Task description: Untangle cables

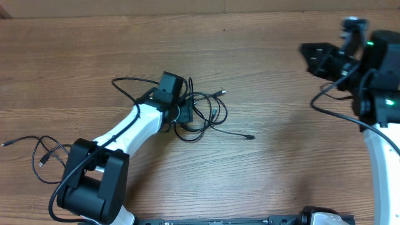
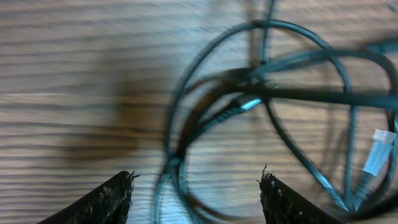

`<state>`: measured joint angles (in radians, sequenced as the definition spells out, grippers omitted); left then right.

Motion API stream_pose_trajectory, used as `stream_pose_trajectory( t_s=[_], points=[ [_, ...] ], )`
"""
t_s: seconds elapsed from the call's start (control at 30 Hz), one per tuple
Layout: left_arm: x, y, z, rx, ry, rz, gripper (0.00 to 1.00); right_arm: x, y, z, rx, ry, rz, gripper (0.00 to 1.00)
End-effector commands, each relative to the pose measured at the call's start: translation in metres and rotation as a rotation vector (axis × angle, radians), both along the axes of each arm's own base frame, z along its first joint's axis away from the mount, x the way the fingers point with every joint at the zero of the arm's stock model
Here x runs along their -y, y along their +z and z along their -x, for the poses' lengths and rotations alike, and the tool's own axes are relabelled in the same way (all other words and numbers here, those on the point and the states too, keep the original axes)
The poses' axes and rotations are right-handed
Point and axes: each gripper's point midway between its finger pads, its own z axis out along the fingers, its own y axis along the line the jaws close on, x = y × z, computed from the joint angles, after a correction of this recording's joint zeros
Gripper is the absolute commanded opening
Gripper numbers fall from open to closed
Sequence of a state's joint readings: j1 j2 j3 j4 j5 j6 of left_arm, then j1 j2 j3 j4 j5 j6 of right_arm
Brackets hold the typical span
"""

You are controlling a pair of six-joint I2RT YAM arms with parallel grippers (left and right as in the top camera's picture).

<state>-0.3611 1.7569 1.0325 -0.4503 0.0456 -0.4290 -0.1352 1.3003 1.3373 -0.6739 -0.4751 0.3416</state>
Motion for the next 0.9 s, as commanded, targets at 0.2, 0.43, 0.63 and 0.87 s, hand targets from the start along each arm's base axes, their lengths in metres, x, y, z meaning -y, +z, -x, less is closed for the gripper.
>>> stream_pose_trajectory(
  t_s=[0.2, 0.43, 0.63, 0.87],
  points=[
    [0.001, -0.002, 0.004, -0.056, 0.064, 0.094, 0.37, 0.034, -0.05, 0.022, -0.25, -0.156, 0.027, 0.18],
    [0.022, 0.01, 0.008, -0.081, 0.014, 0.216, 0.7, 0.005, -0.077, 0.04, -0.397, -0.078, 0.025, 0.34],
    [0.044, 0.026, -0.002, -0.05, -0.012, 0.339, 0.7, -0.001, -0.092, 0.046, -0.469, -0.059, 0.024, 0.4],
    [0.054, 0.036, -0.017, 0.017, -0.001, 0.383, 0.63, -0.001, -0.117, 0.051, -0.579, -0.056, 0.017, 0.41]
  ],
)
